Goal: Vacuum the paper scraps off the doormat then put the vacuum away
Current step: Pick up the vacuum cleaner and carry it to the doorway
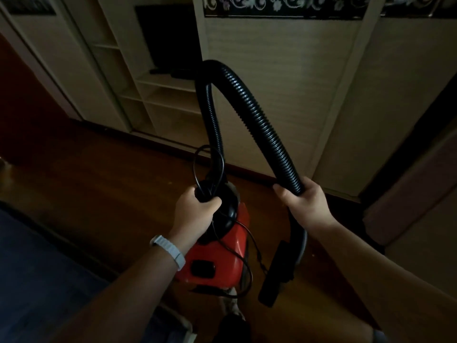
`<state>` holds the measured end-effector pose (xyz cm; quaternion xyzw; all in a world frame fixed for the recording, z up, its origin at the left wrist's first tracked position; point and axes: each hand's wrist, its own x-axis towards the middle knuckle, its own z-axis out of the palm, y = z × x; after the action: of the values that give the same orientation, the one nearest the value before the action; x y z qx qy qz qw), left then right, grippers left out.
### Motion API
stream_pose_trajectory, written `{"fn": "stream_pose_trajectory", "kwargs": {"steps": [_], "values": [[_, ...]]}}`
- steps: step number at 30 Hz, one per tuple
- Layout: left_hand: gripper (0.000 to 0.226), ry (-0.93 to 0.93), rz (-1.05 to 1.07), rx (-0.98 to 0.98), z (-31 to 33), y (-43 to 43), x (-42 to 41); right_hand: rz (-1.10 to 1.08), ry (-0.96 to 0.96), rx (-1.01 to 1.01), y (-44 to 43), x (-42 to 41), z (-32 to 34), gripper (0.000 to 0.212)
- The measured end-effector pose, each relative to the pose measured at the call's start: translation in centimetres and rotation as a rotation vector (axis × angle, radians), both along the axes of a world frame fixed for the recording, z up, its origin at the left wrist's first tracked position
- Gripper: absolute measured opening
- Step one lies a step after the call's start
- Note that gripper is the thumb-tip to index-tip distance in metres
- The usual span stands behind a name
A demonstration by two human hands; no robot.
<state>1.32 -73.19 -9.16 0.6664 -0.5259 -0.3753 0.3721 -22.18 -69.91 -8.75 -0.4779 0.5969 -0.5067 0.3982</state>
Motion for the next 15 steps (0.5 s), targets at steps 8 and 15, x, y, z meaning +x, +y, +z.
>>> {"fn": "stream_pose_trajectory", "kwargs": {"steps": [8,15], "values": [[0.017,0.085,-0.039,0.041,-1.8,-15.0,3.8,-0.006,0.061,0.083,-15.1,3.5,-0.4,0.02],[0.02,0.125,0.026,0.018,-0.3,-25.2,9.6,0.063,0.081,0.036,-27.1,9.5,0.8,0.013]]}}
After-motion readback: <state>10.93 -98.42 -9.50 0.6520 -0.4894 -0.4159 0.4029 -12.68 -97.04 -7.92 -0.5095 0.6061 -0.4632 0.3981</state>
